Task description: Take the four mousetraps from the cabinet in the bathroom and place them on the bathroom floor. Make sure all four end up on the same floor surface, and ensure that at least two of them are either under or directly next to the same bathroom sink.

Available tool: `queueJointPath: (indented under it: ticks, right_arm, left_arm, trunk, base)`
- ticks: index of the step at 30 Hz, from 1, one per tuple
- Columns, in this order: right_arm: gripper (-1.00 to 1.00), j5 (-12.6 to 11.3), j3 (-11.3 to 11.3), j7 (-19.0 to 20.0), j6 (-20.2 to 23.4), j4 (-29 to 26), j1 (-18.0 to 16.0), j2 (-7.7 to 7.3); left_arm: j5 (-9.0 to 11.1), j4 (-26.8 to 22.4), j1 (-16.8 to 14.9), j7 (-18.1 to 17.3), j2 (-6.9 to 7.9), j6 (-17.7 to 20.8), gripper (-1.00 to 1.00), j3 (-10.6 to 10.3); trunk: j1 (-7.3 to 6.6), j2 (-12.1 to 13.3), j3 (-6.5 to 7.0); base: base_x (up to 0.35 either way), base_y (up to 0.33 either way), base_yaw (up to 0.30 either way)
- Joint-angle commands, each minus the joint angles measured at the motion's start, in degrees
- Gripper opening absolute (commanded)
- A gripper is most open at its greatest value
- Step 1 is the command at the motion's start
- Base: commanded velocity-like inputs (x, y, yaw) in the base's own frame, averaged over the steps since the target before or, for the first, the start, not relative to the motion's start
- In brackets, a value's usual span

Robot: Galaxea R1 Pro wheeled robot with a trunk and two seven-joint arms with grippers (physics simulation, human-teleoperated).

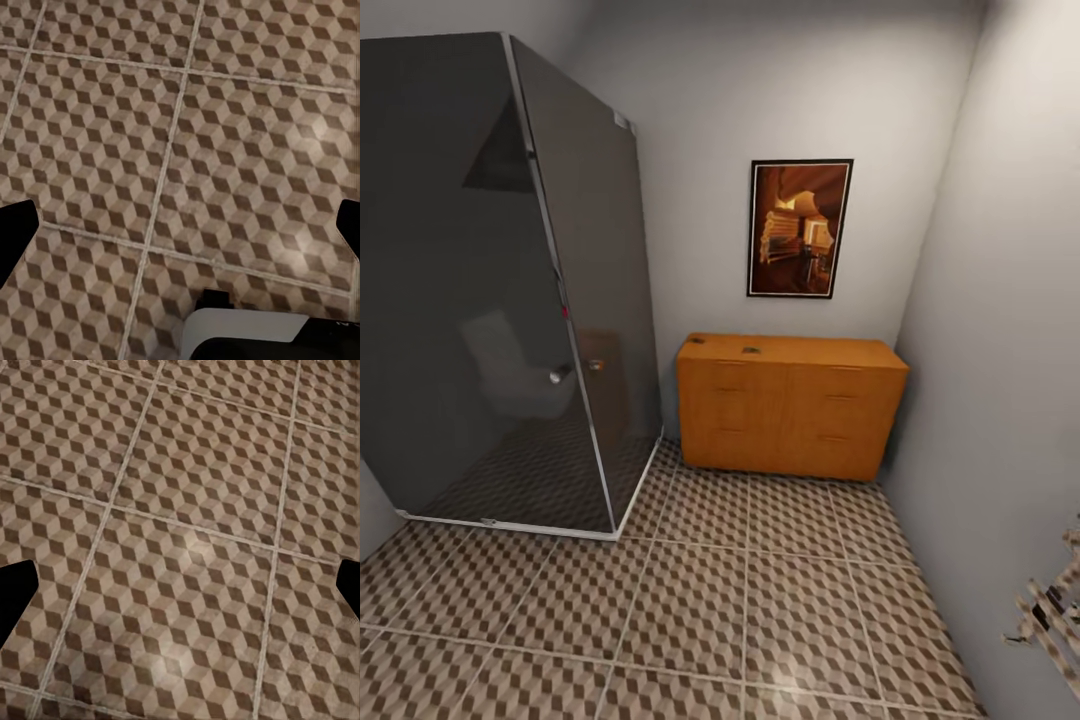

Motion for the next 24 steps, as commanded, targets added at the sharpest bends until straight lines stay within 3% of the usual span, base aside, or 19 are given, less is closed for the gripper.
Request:
queueJointPath:
  ticks: [1, 24]
  right_arm:
    - [1.00, -0.5, 0.5, -0.1, -0.1, 0.0, 0.0, 0.00]
    - [1.00, -0.5, 0.5, -0.1, -0.1, 0.0, 0.0, 0.00]
  left_arm:
    - [0.2, 0.0, 0.0, 0.3, 0.00, -0.1, 1.00, -0.5]
    - [0.3, 0.0, 0.0, 0.3, 0.00, -0.1, 1.00, -0.5]
  trunk:
    - [0.06, -0.1, -0.13]
    - [0.06, -0.1, -0.13]
  base:
    - [0.250, -0.070, -0.006]
    - [0.275, -0.007, -0.001]
